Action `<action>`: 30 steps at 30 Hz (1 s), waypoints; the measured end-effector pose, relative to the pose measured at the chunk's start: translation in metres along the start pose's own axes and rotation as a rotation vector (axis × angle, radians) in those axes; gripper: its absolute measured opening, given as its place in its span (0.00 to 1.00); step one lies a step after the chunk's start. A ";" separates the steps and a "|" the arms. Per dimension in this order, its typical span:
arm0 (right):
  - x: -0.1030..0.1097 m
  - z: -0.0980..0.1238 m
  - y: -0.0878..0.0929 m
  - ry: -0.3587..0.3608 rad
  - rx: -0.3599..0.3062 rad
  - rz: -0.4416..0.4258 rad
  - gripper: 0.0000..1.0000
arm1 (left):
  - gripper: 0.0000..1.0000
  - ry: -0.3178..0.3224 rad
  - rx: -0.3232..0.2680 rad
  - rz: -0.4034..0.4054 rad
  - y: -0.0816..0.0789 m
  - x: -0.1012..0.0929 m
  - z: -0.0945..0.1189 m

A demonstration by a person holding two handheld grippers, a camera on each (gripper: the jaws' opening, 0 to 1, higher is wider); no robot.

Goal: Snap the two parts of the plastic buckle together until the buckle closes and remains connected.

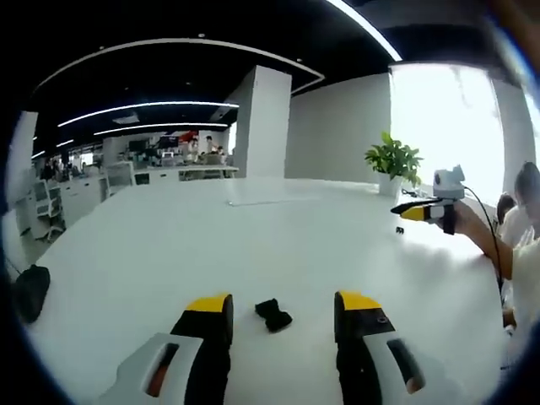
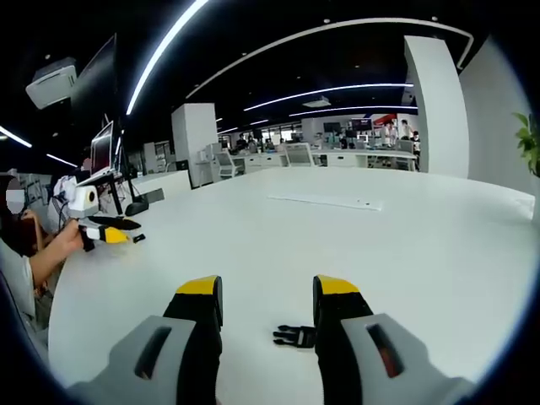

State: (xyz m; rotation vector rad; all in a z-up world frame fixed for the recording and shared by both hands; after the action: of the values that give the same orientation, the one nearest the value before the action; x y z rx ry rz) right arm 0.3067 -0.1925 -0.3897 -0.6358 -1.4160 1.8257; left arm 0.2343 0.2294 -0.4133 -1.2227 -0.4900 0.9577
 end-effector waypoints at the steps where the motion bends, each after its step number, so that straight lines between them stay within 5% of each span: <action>1: 0.000 0.000 0.000 -0.001 -0.003 -0.001 0.43 | 0.49 0.010 -0.006 -0.002 -0.001 0.000 0.000; 14: 0.001 -0.002 0.000 -0.035 -0.018 -0.013 0.43 | 0.47 0.104 -0.012 -0.155 -0.006 0.019 -0.001; 30: 0.008 -0.005 0.000 -0.093 -0.036 -0.009 0.43 | 0.44 0.320 0.061 -0.242 -0.006 0.039 -0.007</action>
State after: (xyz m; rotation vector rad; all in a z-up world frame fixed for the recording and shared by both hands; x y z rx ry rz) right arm 0.3057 -0.1834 -0.3912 -0.5676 -1.5130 1.8471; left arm 0.2627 0.2571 -0.4159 -1.2029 -0.3411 0.5550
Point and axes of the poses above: the point that each gripper's makers call its tool centre point, and the gripper's own axes: z roughly backward along the fingers, x roughly to its left, y roughly out of its underside, the point moved 9 cm from there along z, roughly backward along the fingers, and after that the axes turned 3 degrees about y, right-handed, at the moved point
